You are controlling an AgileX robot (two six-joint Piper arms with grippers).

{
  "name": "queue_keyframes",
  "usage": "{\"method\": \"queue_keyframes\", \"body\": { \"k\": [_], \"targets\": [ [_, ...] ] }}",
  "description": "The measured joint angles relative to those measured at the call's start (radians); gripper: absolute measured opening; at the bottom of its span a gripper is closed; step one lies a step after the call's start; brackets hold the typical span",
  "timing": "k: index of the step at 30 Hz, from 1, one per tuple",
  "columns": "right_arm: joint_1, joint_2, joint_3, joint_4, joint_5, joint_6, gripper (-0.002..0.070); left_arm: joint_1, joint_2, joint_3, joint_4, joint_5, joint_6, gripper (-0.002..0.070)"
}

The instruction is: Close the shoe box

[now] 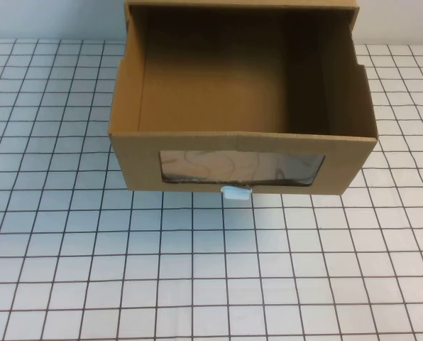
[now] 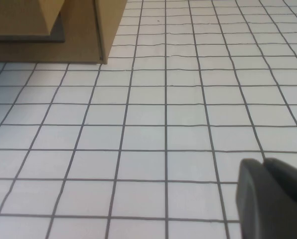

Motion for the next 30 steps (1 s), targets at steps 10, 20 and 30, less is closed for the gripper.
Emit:
{"method": "queue_keyframes", "body": {
  "k": [10, 20, 30],
  "targets": [
    [0.0, 0.0, 0.0, -0.005, 0.0, 0.0, -0.0013, 0.0, 0.0, 0.0, 0.0, 0.0, 0.0, -0.0002],
    [0.0, 0.0, 0.0, -0.007, 0.0, 0.0, -0.0013, 0.0, 0.0, 0.0, 0.0, 0.0, 0.0, -0.0002],
    [0.0, 0.0, 0.0, -0.024, -0.071, 0.0, -0.0013, 0.0, 0.0, 0.0, 0.0, -0.004, 0.0, -0.0002]
  ]
}}
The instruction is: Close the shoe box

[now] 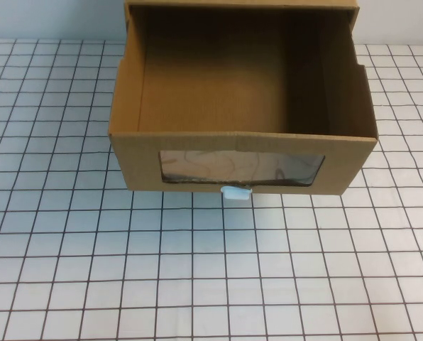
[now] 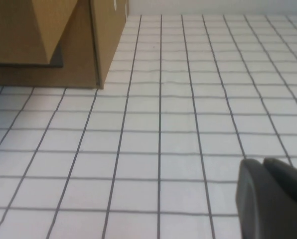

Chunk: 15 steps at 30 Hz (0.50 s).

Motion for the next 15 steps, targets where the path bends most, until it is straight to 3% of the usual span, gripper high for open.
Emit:
{"method": "queue_keyframes", "body": {
  "k": [8, 15],
  "targets": [
    [0.0, 0.0, 0.0, -0.011, -0.259, 0.0, -0.0014, 0.0, 0.0, 0.0, 0.0, -0.178, 0.0, -0.0002],
    [0.0, 0.0, 0.0, -0.011, -0.644, 0.0, -0.0013, 0.0, 0.0, 0.0, 0.0, -0.591, -0.051, -0.0003]
  ]
}}
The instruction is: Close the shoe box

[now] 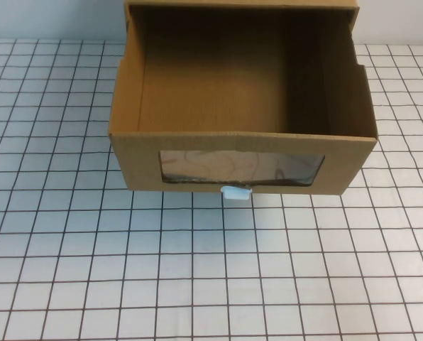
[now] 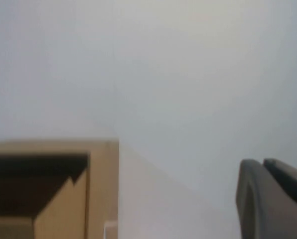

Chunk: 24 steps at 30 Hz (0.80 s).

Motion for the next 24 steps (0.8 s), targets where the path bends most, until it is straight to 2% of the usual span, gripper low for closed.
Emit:
{"method": "queue_keyframes", "body": {
  "k": [4, 12, 17, 20, 24],
  "targets": [
    [0.0, -0.002, 0.0, 0.0, -0.166, 0.0, -0.0013, 0.0, 0.0, 0.0, 0.0, -0.149, -0.065, -0.0003],
    [0.0, -0.006, 0.0, 0.018, -0.306, 0.0, -0.0014, 0.0, 0.0, 0.0, 0.0, -0.216, -0.097, -0.0002],
    [0.0, -0.007, -0.015, 0.021, -0.48, 0.0, -0.0014, 0.0, 0.0, 0.0, 0.0, -0.475, -0.23, -0.0002],
    [0.0, -0.007, -0.113, 0.01, -0.472, 0.013, -0.0013, 0.0, -0.001, -0.027, -0.002, -0.619, -0.267, -0.0002],
    [0.0, -0.007, -0.343, -0.053, -0.369, 0.091, -0.0014, 0.0, -0.002, -0.19, -0.002, -0.581, -0.271, -0.0002]
  ]
}}
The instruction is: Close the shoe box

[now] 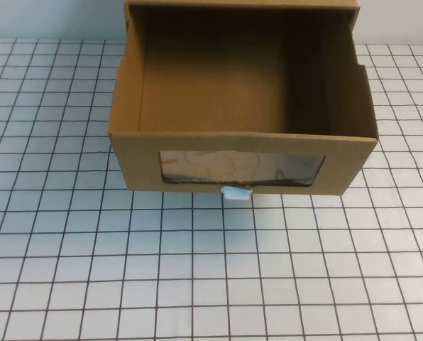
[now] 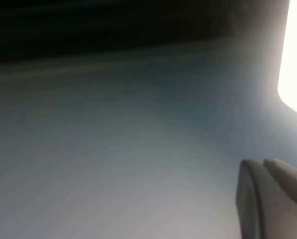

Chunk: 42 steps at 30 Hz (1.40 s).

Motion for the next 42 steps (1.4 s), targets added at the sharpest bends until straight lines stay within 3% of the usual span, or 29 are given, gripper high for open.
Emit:
{"method": "queue_keyframes", "body": {
  "k": [6, 13, 19, 22, 26, 29, 33, 40, 42],
  "targets": [
    [0.0, 0.102, -0.367, -0.081, 0.162, 0.171, -0.0014, 0.0, 0.054, -0.285, 0.004, 0.163, 0.009, -0.0002],
    [0.0, 0.331, -0.698, -0.138, 0.706, 0.187, -0.0014, 0.0, 0.294, -0.506, 0.004, 0.465, 0.01, -0.0002],
    [0.0, 0.499, -0.733, -0.18, 1.165, 0.182, -0.0013, 0.0, 0.471, -0.522, 0.004, 0.789, 0.007, -0.0002],
    [0.002, 0.533, -0.702, -0.145, 1.228, 0.18, -0.0013, 0.0, 0.535, -0.522, -0.017, 0.866, 0.007, -0.0003],
    [0.059, 0.548, -0.615, 0.043, 1.219, 0.143, -0.0013, 0.0, 0.639, -0.53, -0.04, 0.923, 0.007, -0.0002],
    [0.136, 0.589, -0.562, 0.209, 1.232, -0.027, -0.0013, 0.0, 0.718, -0.604, -0.043, 1.028, 0.018, -0.0002],
    [0.254, 0.681, -0.555, 0.385, 1.245, -0.319, -0.0013, 0.0, 0.852, -0.793, -0.1, 1.198, 0.167, -0.0002],
    [0.453, 0.865, -0.588, 0.655, 1.3, -0.868, -0.0013, 0.0, 1.156, -1.167, -0.519, 1.484, 0.668, -0.0002],
    [0.521, 0.907, -0.589, 0.681, 1.319, -1.022, -0.0013, 0.0, 1.248, -1.252, -0.64, 1.543, 0.752, -0.0002]
  ]
}}
